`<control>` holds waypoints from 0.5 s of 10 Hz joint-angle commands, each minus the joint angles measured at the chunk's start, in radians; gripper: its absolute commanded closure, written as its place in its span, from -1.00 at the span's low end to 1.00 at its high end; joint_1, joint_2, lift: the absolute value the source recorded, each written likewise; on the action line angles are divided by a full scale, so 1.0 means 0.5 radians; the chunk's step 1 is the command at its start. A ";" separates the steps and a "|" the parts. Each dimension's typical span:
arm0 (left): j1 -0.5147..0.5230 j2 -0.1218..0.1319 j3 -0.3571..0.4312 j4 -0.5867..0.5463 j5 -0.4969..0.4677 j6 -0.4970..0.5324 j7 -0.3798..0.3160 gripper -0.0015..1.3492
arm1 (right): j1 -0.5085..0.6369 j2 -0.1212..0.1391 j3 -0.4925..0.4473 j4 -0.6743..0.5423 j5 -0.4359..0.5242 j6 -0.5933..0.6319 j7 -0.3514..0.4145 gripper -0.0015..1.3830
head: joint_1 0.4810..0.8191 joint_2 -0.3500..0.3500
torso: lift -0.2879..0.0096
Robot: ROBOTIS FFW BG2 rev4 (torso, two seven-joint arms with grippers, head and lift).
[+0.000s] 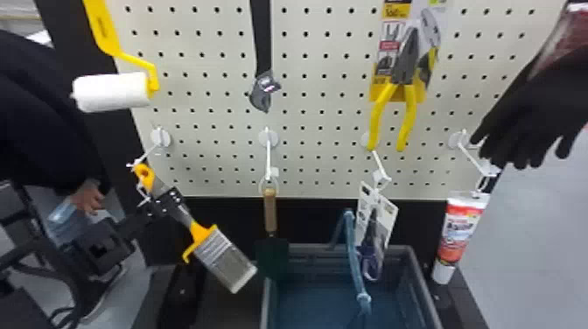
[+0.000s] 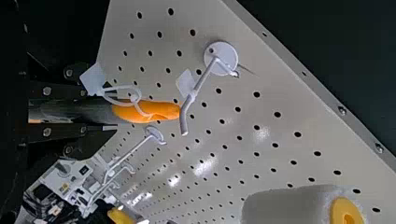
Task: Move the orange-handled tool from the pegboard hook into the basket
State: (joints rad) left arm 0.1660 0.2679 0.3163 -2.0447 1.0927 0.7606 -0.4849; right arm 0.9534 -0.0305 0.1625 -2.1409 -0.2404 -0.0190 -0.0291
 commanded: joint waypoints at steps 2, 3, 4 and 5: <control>0.030 -0.045 -0.004 -0.012 0.005 0.001 0.000 0.80 | -0.003 0.000 0.000 0.004 -0.004 0.001 0.000 -0.43 | -0.60 0.00 | 0.26; 0.043 -0.060 -0.004 -0.012 0.005 0.001 0.000 0.80 | -0.003 0.000 0.000 0.004 -0.007 0.001 0.000 -0.43 | -0.60 0.00 | 0.26; 0.064 -0.066 -0.004 -0.022 0.005 0.001 -0.003 0.80 | -0.003 0.000 0.000 0.004 -0.010 0.001 0.003 -0.43 | -0.60 0.00 | 0.26; 0.094 -0.072 -0.004 -0.046 0.005 -0.009 0.000 0.80 | -0.003 0.000 0.000 0.004 -0.013 0.004 0.003 -0.43 | -0.60 0.00 | 0.26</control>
State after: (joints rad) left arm 0.2051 0.2329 0.3144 -2.0616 1.0952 0.7588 -0.4857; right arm 0.9523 -0.0306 0.1622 -2.1390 -0.2466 -0.0175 -0.0275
